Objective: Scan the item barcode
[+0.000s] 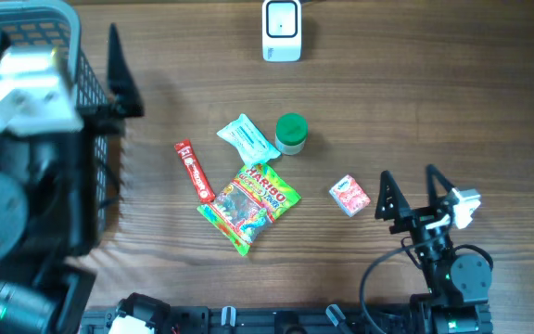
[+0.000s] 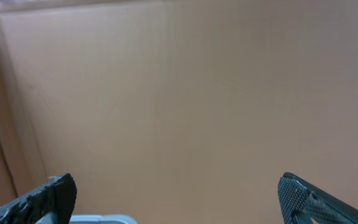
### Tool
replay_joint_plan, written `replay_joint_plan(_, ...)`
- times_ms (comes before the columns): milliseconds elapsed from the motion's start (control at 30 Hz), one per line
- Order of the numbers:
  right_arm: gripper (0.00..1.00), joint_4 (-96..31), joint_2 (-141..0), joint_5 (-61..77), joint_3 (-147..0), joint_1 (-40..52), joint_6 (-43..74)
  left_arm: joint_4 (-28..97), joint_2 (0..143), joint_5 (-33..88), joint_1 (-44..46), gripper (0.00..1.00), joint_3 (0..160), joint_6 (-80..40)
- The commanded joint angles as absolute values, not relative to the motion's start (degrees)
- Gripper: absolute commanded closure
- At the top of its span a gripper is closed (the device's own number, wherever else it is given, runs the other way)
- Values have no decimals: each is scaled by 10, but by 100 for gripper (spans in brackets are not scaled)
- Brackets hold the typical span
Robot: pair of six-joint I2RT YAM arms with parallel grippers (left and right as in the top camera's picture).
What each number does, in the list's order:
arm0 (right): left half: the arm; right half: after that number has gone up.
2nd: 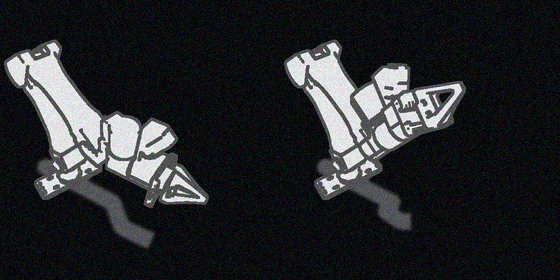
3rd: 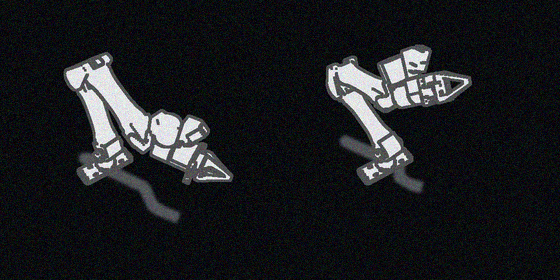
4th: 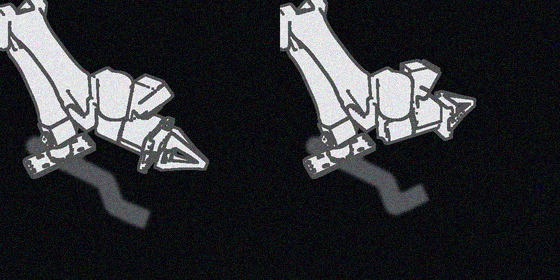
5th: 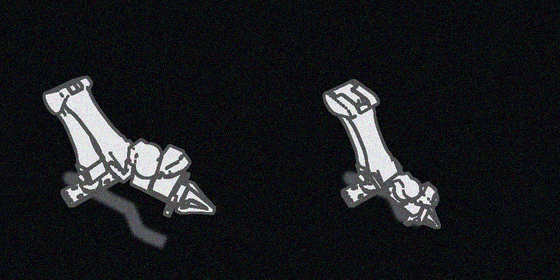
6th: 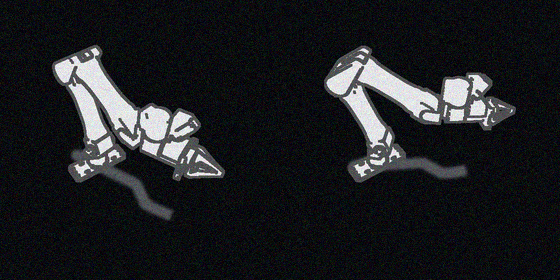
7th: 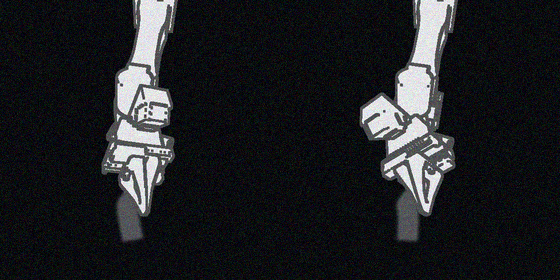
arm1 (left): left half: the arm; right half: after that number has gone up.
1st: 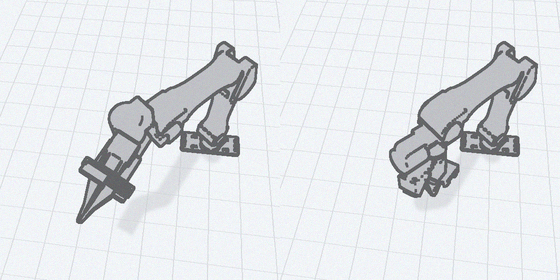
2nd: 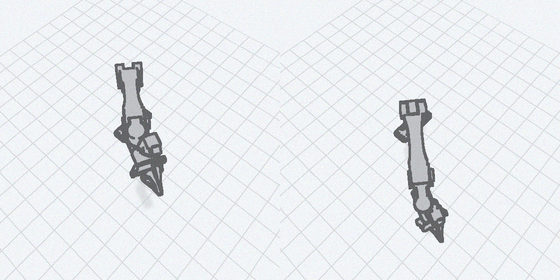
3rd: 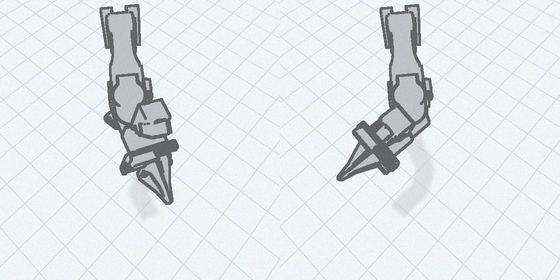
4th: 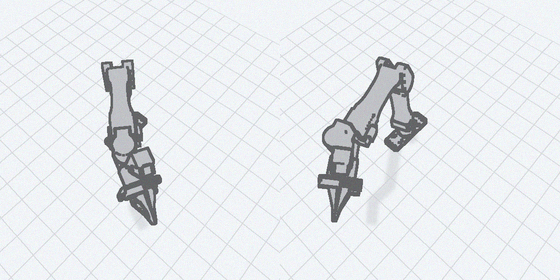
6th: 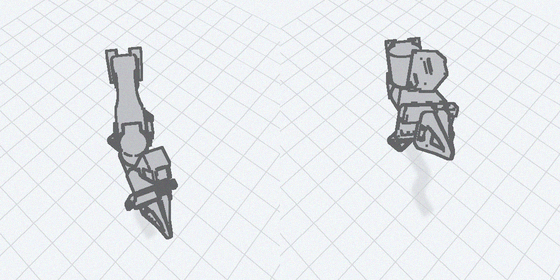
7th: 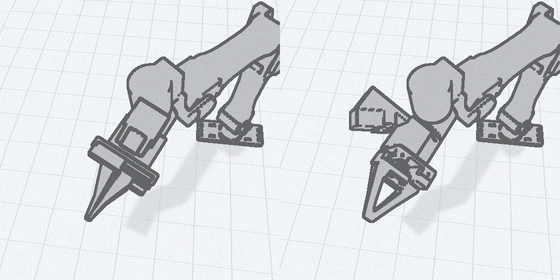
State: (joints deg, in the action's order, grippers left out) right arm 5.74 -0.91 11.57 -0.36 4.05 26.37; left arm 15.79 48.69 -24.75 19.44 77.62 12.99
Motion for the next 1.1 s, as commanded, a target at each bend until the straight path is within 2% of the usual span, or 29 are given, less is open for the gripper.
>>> replay_joint_plan(0,0,93,-8,278,-3,42,552,162,411,-204,150,0,770,130)
replay_joint_plan(33,0,91,-8,298,-3,42,622,162,394,-194,136,0,764,130)
replay_joint_plan(100,0,48,-8,396,-3,42,848,161,344,-147,90,0,743,129)
replay_joint_plan(133,0,27,-8,422,-3,42,881,159,330,-131,76,0,735,128)
replay_joint_plan(233,0,15,-10,429,-3,42,770,144,294,-90,29,0,711,114)
replay_joint_plan(367,0,10,-34,485,-3,42,753,135,289,-88,-23,0,703,93)
replay_joint_plan(467,0,7,-83,500,-3,42,673,135,289,-79,-47,0,702,81)
replay_joint_plan(667,0,16,-316,417,-3,42,664,136,289,-69,-47,0,702,81)
replay_joint_plan(733,6,26,-412,382,-3,42,666,136,289,-69,-47,0,702,81)
replay_joint_plan(833,7,79,-526,363,-3,42,666,136,289,-69,-47,0,702,81)
replay_joint_plan(1067,9,148,-657,258,-3,42,638,138,289,-69,-47,0,702,81)
